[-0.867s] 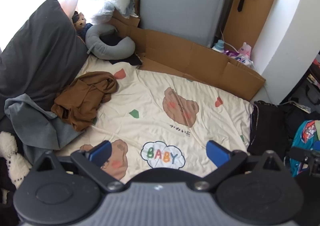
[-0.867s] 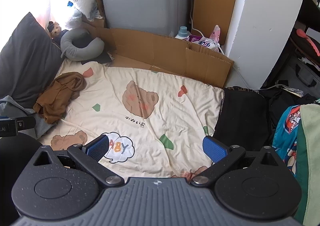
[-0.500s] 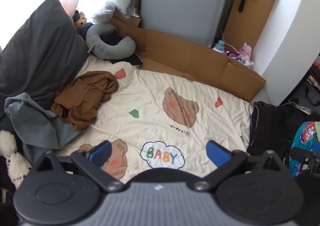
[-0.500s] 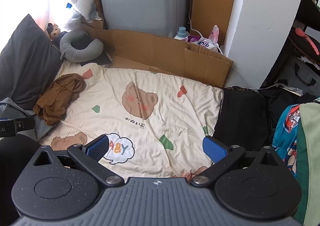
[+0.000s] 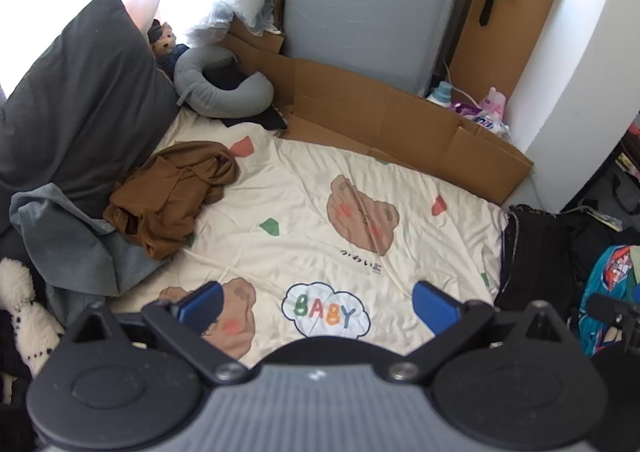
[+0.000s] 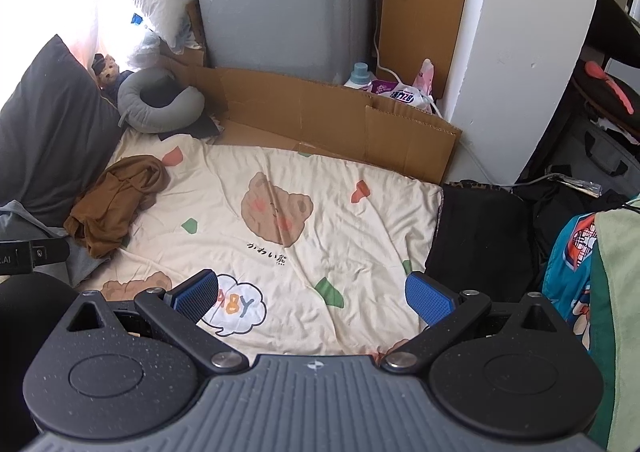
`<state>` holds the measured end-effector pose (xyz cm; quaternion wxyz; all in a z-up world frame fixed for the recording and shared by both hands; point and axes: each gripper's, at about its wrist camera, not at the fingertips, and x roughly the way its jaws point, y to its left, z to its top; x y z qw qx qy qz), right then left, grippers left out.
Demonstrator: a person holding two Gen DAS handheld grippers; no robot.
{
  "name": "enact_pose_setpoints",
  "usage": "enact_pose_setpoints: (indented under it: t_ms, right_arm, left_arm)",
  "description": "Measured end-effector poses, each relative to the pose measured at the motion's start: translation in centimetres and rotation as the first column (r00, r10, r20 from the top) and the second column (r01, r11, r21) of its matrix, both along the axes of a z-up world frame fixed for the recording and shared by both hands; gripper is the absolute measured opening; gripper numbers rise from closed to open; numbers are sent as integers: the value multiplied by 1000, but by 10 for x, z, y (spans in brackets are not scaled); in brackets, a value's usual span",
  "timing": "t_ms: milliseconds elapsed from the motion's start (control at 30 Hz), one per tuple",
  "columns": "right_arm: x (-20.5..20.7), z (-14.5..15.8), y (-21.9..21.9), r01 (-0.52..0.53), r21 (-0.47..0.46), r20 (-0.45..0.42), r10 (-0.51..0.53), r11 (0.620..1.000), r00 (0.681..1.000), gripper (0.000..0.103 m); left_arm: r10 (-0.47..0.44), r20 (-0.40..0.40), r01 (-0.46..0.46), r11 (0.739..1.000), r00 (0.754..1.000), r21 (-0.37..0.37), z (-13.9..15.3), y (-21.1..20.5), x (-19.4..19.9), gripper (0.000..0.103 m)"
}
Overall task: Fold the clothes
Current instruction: 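Move both grippers over the bed toward the crumpled brown T-shirt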
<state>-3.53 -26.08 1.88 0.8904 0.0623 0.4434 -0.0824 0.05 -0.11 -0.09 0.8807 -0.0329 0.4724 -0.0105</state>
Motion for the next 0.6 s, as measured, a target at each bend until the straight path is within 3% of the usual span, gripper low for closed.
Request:
enact_pose_setpoints:
  t_ms: [600]
  right_arm:
    - [1,2,-8,28,30,-10,-28,999,1000,103]
  left_arm:
    - [6,4,-7,1000,1000,12,6,-1,2,102]
